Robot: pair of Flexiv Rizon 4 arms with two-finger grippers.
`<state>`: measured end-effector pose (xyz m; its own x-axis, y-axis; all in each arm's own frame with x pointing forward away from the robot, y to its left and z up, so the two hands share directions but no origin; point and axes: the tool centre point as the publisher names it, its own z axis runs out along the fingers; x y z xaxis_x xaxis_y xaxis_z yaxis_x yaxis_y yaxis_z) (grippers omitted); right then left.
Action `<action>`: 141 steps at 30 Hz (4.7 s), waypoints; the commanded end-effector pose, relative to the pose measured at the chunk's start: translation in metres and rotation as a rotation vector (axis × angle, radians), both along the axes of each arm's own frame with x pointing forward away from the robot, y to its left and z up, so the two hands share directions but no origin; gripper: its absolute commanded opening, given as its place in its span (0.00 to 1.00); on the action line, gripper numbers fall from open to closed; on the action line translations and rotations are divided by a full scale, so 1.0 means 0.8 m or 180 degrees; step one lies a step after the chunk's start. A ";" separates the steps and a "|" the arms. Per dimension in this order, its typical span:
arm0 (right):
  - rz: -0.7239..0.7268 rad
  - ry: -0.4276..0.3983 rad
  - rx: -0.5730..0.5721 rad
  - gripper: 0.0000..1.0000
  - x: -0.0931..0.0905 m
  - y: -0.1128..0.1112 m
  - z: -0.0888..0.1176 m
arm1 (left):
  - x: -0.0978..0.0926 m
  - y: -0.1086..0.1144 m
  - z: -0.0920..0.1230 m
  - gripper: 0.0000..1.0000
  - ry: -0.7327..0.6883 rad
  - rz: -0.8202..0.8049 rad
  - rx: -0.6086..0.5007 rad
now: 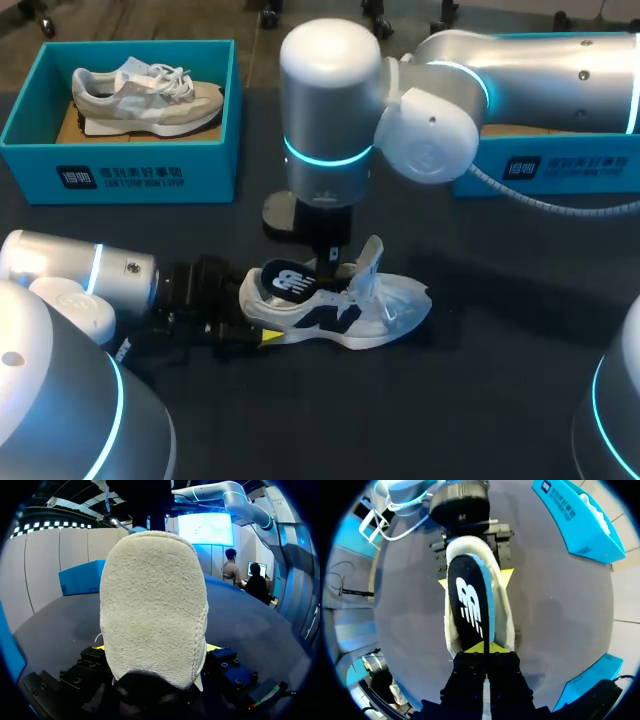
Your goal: Take the shoe out of the shoebox, open the shoe tongue, remove and reinsert the insole, then place the shoe into the shoebox
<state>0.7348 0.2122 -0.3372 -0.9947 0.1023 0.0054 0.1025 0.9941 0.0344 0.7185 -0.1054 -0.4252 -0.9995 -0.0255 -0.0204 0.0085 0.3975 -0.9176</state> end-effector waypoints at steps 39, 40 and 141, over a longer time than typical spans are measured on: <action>0.0369 0.0639 0.1178 0.50 0.012 0.053 0.053 | -0.001 0.000 -0.001 0.00 -0.0006 0.0007 0.0002; 0.0343 0.0716 0.1200 0.51 0.012 0.051 0.055 | -0.001 0.000 -0.001 0.00 -0.0006 0.0007 0.0002; 0.0636 0.0264 0.2697 0.00 0.071 0.129 0.140 | -0.001 0.000 -0.001 0.00 -0.0006 0.0007 0.0002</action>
